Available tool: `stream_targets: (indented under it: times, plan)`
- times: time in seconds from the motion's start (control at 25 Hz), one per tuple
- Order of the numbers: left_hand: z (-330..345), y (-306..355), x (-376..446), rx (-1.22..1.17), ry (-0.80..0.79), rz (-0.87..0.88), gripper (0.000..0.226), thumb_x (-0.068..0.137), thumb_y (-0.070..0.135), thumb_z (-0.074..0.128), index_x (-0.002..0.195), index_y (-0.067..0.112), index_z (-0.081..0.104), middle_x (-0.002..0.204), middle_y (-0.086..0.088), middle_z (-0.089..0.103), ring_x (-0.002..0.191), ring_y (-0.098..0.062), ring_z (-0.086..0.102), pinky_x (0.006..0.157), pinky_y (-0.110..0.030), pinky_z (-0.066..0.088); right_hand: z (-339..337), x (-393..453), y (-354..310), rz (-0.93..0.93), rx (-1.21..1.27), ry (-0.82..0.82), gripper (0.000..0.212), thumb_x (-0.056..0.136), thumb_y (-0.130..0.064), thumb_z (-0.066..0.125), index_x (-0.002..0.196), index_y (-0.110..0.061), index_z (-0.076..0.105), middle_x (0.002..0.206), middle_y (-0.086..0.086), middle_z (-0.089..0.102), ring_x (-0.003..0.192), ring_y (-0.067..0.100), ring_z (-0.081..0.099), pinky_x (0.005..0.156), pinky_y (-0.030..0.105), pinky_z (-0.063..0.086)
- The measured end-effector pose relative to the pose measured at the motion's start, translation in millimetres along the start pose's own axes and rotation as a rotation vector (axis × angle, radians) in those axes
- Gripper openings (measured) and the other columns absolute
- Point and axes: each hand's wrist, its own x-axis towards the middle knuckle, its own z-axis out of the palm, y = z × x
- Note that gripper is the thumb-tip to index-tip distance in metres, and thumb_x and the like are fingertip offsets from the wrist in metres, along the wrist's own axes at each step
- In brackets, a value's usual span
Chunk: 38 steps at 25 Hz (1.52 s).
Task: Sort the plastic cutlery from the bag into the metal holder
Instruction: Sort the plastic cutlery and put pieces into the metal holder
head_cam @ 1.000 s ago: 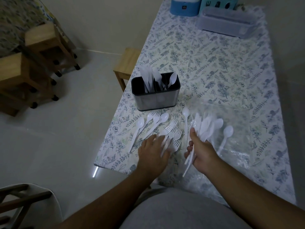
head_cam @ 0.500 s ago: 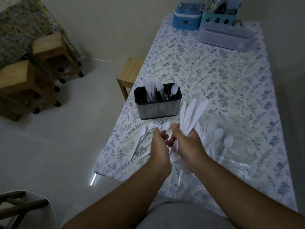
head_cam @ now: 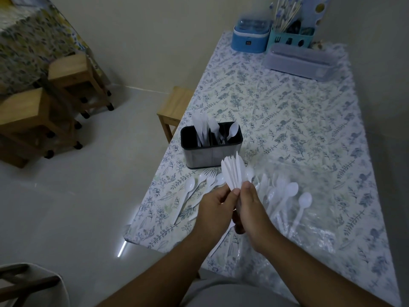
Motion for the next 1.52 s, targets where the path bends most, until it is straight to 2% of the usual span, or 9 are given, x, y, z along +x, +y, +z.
stream_targets:
  times: [0.16, 0.28, 0.48, 0.6, 0.68, 0.76, 0.84, 1.04, 1.52]
  plan:
    - [-12.5, -7.9, 9.9, 0.016, -0.006, 0.031, 0.025, 0.097, 0.026, 0.063, 0.086, 0.006, 0.073, 0.074, -0.017, 0.071, 0.066, -0.020, 0.064, 0.066, -0.048, 0.058, 1.2, -0.7, -2.2, -0.108, -0.117, -0.007, 0.036, 0.108, -0.046, 0.028, 0.108, -0.028, 0.059, 0.079, 0.000, 0.065, 0.066, 0.016, 0.062, 0.062, 0.034, 0.050]
    - [-22.9, -13.5, 15.0, 0.029, 0.027, 0.030, 0.020, 0.094, 0.026, 0.068, 0.084, 0.010, 0.076, 0.075, -0.012, 0.072, 0.069, -0.024, 0.066, 0.075, -0.048, 0.059, 2.9, 2.8, -4.9, -0.142, -0.154, -0.028, 0.034, 0.109, -0.036, 0.033, 0.103, -0.026, 0.064, 0.097, -0.004, 0.070, 0.093, 0.010, 0.067, 0.073, 0.021, 0.048]
    - [-45.8, 13.2, 31.7, 0.044, 0.064, 0.102, 0.016, 0.094, 0.016, 0.068, 0.103, 0.022, 0.080, 0.090, 0.005, 0.080, 0.092, -0.017, 0.075, 0.088, -0.043, 0.059, 13.5, 23.6, -27.2, -0.198, -0.163, -0.111, 0.031, 0.108, -0.033, 0.040, 0.103, -0.026, 0.070, 0.089, -0.009, 0.076, 0.089, 0.012, 0.071, 0.087, 0.033, 0.056]
    - [-68.8, 35.4, 57.8, 0.068, 0.084, 0.173, 0.014, 0.094, 0.017, 0.068, 0.101, 0.013, 0.080, 0.088, -0.009, 0.078, 0.084, -0.022, 0.074, 0.087, -0.052, 0.057, 21.4, 45.7, -59.0, -0.297, -0.232, -0.181, 0.026, 0.106, -0.033, 0.046, 0.103, -0.031, 0.072, 0.098, -0.008, 0.076, 0.096, 0.013, 0.070, 0.095, 0.041, 0.055]
    - [-83.0, 48.8, 76.0, 0.071, 0.085, 0.218, 0.017, 0.093, 0.019, 0.068, 0.097, 0.005, 0.077, 0.090, -0.020, 0.076, 0.083, -0.033, 0.074, 0.085, -0.058, 0.056, 25.2, 55.0, -87.4, -0.362, -0.291, -0.201, 0.024, 0.106, -0.029, 0.049, 0.099, -0.030, 0.072, 0.106, -0.003, 0.071, 0.096, 0.008, 0.067, 0.089, 0.032, 0.053]
    - [-94.0, 60.2, 92.6, 0.083, 0.113, 0.254, 0.021, 0.091, 0.024, 0.070, 0.096, 0.004, 0.077, 0.091, -0.022, 0.075, 0.084, -0.031, 0.074, 0.082, -0.059, 0.056, 29.1, 61.6, -114.2, -0.436, -0.404, -0.163, 0.025, 0.105, -0.025, 0.051, 0.087, -0.025, 0.068, 0.086, -0.003, 0.064, 0.071, -0.002, 0.058, 0.066, 0.021, 0.046]
    - [-102.7, 69.3, 106.7, 0.077, 0.140, 0.277, 0.023, 0.089, 0.025, 0.072, 0.098, 0.004, 0.076, 0.093, -0.020, 0.076, 0.084, -0.022, 0.072, 0.082, -0.061, 0.058, 36.0, 73.5, -132.1, -0.514, -0.481, -0.111, 0.024, 0.102, -0.025, 0.057, 0.082, -0.018, 0.069, 0.072, 0.000, 0.066, 0.060, 0.003, 0.062, 0.060, 0.028, 0.053]
    - [-114.7, 85.0, 125.0, 0.049, 0.171, 0.358, 0.021, 0.088, 0.010, 0.074, 0.108, 0.014, 0.078, 0.097, 0.001, 0.079, 0.094, -0.017, 0.076, 0.088, -0.046, 0.060, 50.8, 94.6, -151.9, -0.595, -0.471, -0.020, 0.016, 0.095, -0.023, 0.067, 0.108, -0.025, 0.077, 0.092, -0.005, 0.078, 0.089, 0.015, 0.075, 0.086, 0.044, 0.061]
    - [-98.9, 35.7, 135.6, 0.222, 0.140, 0.386, 0.009, 0.092, 0.015, 0.070, 0.098, 0.017, 0.076, 0.078, 0.013, 0.072, 0.072, -0.001, 0.065, 0.067, -0.019, 0.051, 48.0, 107.5, -114.6, -0.620, -0.573, 0.022, 0.025, 0.096, -0.018, 0.066, 0.120, -0.019, 0.072, 0.104, -0.004, 0.069, 0.094, 0.010, 0.063, 0.075, 0.013, 0.045]
